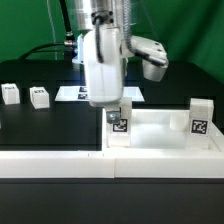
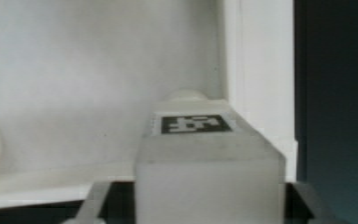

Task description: Assemble square table

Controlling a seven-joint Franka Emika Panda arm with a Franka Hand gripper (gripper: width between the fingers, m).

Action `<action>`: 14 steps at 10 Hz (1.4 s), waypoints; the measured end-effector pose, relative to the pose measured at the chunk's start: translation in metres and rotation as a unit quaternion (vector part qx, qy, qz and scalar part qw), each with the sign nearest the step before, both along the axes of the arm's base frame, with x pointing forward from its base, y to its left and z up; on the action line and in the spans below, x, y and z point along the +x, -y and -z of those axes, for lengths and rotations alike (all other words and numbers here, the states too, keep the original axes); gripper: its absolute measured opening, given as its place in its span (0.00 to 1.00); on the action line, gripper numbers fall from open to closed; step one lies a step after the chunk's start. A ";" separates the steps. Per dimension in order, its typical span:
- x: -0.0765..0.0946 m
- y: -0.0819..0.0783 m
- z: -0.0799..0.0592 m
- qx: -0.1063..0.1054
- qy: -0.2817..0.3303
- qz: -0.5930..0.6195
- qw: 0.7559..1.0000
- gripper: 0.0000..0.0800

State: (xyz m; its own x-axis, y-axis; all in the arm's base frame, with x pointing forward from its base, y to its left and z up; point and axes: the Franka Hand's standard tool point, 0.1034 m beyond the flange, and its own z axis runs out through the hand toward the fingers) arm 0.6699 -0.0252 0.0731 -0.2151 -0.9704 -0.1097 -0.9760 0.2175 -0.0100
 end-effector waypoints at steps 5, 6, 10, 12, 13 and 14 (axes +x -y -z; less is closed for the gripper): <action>-0.004 -0.015 0.011 -0.052 0.025 -0.248 0.967 0.79; -0.006 -0.022 0.012 -0.056 0.025 -0.289 0.955 0.79; -0.008 -0.025 0.013 -0.061 0.028 -0.412 0.909 0.81; -0.005 -0.019 0.006 -0.071 0.040 -0.556 0.827 0.81; -0.004 -0.014 -0.002 -0.075 0.048 -0.615 0.783 0.81; -0.003 -0.011 -0.004 -0.078 0.051 -0.640 0.763 0.81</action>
Offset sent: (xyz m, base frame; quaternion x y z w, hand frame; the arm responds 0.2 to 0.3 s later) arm -0.0234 0.0033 -0.0216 0.0332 0.1237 -0.3549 0.9261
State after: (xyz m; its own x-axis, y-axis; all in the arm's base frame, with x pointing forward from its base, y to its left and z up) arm 0.6672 -0.0146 0.0768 0.9210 -0.3822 0.0754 -0.3811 -0.9241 -0.0291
